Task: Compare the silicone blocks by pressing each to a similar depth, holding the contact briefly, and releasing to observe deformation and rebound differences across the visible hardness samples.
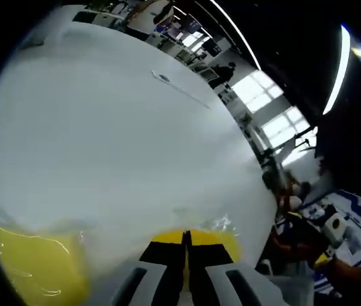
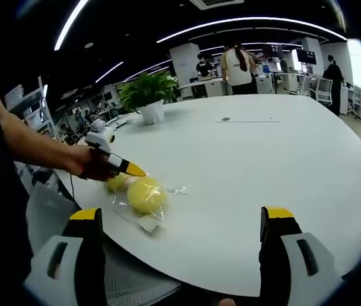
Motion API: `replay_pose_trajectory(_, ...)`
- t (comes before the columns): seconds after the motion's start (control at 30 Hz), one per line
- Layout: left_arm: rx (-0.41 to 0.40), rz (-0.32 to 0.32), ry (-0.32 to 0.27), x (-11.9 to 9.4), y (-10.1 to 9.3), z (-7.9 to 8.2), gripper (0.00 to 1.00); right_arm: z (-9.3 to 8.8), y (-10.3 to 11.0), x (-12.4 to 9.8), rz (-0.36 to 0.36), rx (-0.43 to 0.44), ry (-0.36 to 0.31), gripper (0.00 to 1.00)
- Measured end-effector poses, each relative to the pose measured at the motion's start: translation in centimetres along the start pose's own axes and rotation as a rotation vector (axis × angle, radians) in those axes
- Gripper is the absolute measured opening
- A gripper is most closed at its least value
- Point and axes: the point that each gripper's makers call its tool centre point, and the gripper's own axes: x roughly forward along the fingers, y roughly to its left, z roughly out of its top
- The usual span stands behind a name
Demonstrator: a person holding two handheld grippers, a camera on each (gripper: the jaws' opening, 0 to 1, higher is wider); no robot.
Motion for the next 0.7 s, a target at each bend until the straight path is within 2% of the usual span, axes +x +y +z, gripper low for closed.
replay_pose_trajectory(0.1, -0.037, -0.053, -0.005, -0.2, -1.1, 0.3, 0.0, 0.2, 0.1, 0.0, -0.001, 0.003, -0.008, 0.96)
replay_pose_trajectory(0.17, 0.001, -0.036, -0.008, -0.2, -1.3, 0.3, 0.0, 0.2, 0.3, 0.0, 0.0, 0.001, -0.007, 0.96)
replay_pose_trajectory(0.23, -0.052, -0.082, -0.021, -0.2, -2.2, 0.6, 0.0, 0.3, 0.5, 0.0, 0.005, -0.002, -0.007, 0.96)
replay_pose_trajectory(0.3, -0.001, -0.085, -0.042, -0.3, -2.5, 0.9, 0.0, 0.3, 0.4, 0.0, 0.005, -0.003, -0.01, 0.96)
replay_pose_trajectory(0.37, -0.02, -0.124, -0.064, -0.5, -3.3, 1.2, 0.0, 0.4, 0.4, -0.1, 0.004, -0.002, -0.011, 0.96)
replay_pose_trajectory(0.7, 0.028, -0.206, -0.132, -1.9, -5.9, 2.9, 0.0, 0.6, 0.5, -0.3, 0.0, -0.01, -0.018, 0.96)
